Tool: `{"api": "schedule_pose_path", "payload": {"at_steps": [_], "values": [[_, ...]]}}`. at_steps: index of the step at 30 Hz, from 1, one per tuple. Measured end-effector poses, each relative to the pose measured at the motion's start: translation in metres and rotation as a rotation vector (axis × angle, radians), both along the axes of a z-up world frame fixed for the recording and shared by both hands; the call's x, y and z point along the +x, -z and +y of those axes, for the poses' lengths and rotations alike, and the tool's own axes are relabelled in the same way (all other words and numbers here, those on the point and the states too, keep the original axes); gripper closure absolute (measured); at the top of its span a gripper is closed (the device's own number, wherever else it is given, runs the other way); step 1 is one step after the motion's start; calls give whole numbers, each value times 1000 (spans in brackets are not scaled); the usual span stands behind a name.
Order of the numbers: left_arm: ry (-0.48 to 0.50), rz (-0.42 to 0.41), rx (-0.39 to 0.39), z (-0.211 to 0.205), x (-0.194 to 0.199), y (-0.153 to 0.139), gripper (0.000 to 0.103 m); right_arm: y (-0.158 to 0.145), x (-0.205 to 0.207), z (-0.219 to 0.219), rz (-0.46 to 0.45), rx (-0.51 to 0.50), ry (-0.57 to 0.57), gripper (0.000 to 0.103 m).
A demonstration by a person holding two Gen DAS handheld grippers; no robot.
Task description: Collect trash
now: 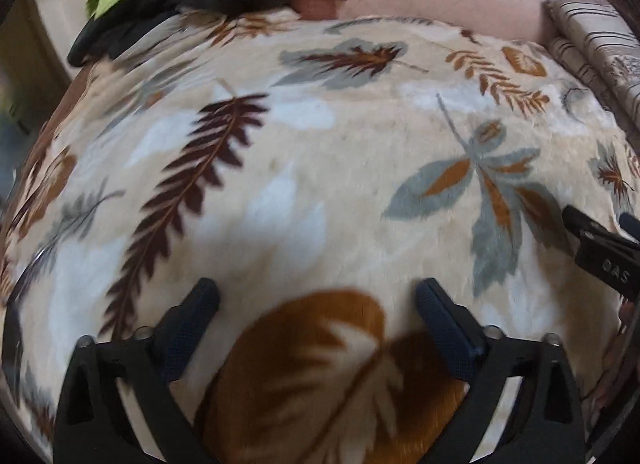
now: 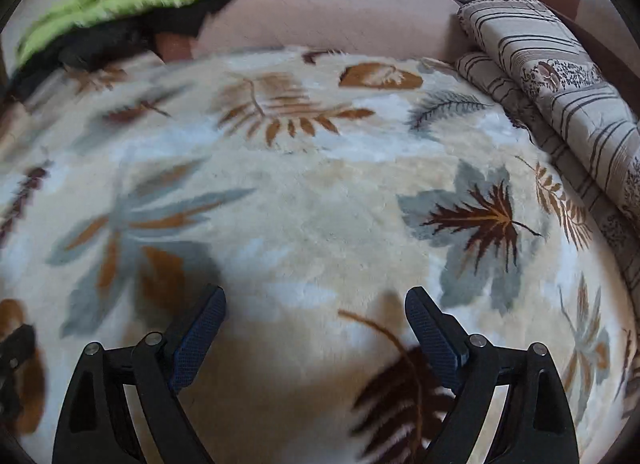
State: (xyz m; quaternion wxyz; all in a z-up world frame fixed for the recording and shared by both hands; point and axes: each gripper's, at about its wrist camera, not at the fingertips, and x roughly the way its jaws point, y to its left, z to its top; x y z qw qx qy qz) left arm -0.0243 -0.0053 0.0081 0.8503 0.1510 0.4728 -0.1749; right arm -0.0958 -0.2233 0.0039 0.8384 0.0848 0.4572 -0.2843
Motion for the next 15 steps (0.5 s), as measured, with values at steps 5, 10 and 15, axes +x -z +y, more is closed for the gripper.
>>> {"api": "schedule_pose_path", "payload": {"at_steps": [5,10,15], "values": [[-24,-20,-26,-1,3,2,0,4,-3,-9,-25,75,28,0],[-28,-26,-36,-4,9,2,0,6,-8,-18,-68,150,28,0],[-24,-36,-40,-6,11,4,0,7,-6,-19,-65,147,27,0]]}}
